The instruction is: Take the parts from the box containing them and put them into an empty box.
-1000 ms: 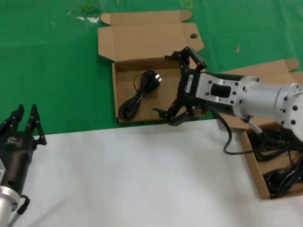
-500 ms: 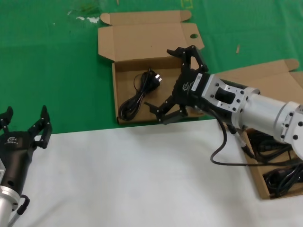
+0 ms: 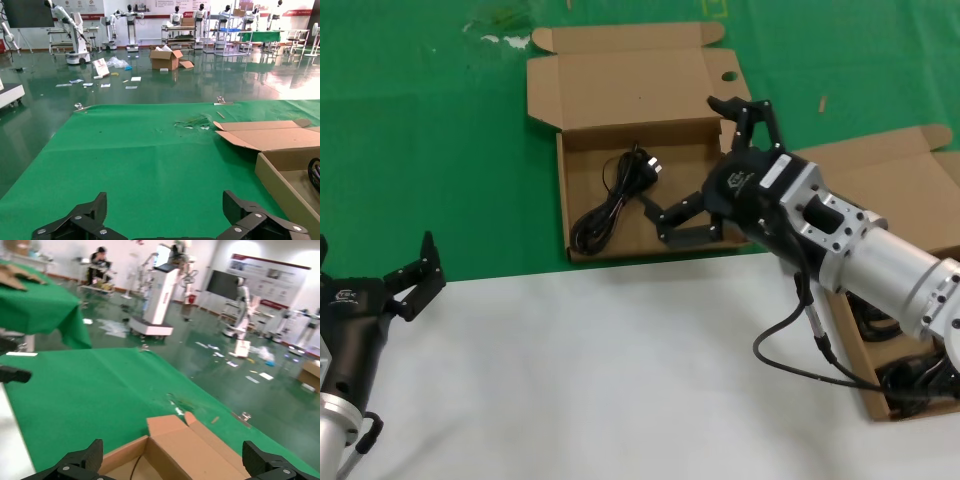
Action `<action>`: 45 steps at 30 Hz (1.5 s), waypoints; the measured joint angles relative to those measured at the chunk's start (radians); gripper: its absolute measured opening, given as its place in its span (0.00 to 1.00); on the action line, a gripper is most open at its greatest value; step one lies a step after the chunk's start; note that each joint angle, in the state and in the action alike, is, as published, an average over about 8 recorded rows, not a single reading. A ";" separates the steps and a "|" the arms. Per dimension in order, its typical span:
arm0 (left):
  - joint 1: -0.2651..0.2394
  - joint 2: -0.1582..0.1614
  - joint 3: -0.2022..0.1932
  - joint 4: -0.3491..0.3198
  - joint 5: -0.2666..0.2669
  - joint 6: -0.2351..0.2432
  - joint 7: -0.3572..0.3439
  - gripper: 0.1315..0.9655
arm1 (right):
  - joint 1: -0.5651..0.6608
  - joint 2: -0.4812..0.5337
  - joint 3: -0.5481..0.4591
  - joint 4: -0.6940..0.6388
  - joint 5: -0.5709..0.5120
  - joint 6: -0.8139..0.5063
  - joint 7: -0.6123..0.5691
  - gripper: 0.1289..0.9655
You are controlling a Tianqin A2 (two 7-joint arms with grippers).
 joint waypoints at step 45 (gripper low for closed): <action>0.000 0.000 0.000 0.000 0.000 0.000 0.000 1.00 | -0.365 -0.115 0.214 -0.005 0.416 0.479 -0.171 1.00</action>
